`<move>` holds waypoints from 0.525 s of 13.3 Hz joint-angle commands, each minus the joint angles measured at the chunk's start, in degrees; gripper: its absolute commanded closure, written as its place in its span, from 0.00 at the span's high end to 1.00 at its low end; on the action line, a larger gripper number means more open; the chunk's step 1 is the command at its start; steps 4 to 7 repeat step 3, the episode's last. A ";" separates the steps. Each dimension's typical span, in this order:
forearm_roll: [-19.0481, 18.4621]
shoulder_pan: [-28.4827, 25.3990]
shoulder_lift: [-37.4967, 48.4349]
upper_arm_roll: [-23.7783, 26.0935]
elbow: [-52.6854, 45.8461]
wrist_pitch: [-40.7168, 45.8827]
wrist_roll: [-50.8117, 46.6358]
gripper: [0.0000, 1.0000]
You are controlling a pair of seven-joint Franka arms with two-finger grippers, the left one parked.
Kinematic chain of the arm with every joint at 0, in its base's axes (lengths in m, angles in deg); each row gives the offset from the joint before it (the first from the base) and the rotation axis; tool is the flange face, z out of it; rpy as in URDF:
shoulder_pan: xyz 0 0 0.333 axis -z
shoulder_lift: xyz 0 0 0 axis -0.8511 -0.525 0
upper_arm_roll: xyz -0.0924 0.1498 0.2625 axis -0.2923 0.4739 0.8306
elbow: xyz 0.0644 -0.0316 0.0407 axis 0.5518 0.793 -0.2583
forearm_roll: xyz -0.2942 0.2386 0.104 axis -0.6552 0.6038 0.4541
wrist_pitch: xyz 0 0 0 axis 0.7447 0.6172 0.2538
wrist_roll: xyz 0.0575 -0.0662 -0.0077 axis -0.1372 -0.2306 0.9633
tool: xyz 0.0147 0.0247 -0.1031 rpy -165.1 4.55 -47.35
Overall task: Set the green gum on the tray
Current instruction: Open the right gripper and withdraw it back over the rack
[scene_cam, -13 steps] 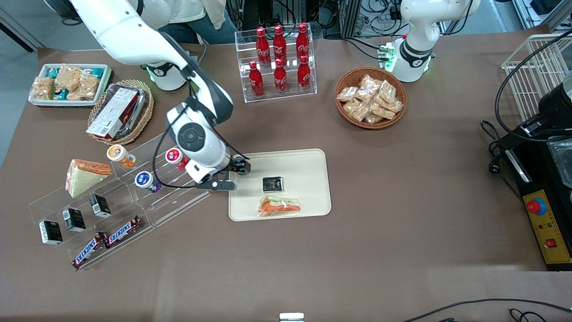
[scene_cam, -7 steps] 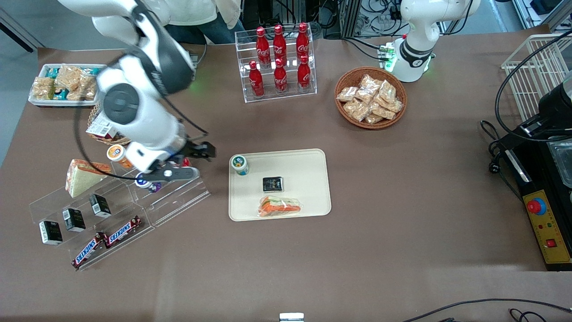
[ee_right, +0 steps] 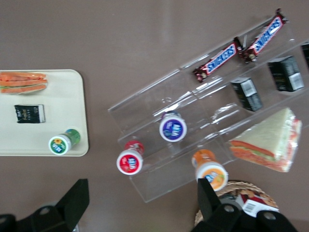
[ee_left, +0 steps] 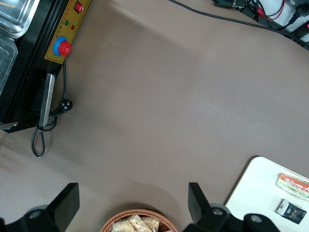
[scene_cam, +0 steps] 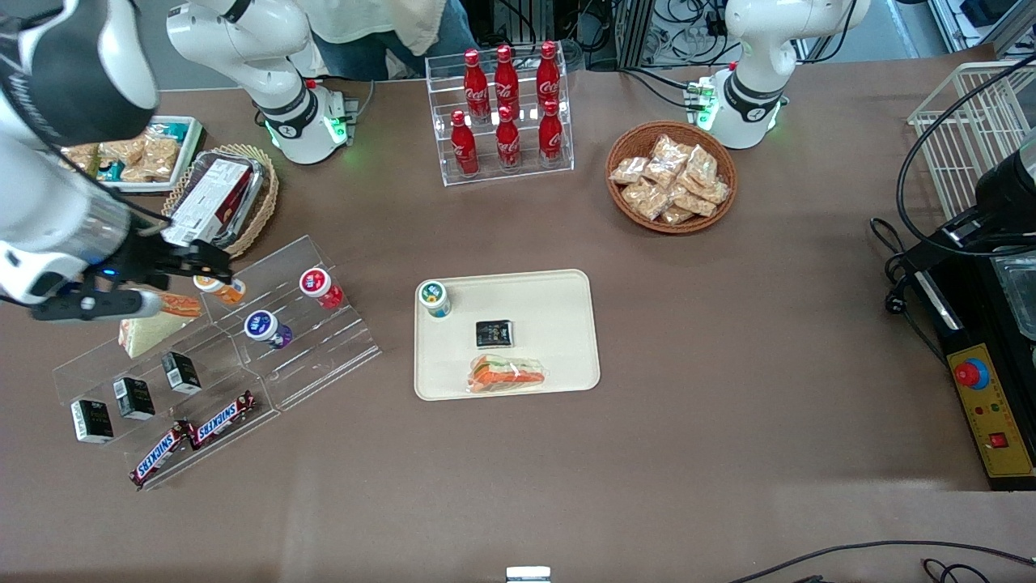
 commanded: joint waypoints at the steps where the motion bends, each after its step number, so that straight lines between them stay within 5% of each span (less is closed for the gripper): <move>1: -2.54 1.52 0.07 -0.83 -1.02 1.42 2.51 1.00; 7: -2.54 1.52 0.07 -1.80 -1.02 1.51 2.51 1.00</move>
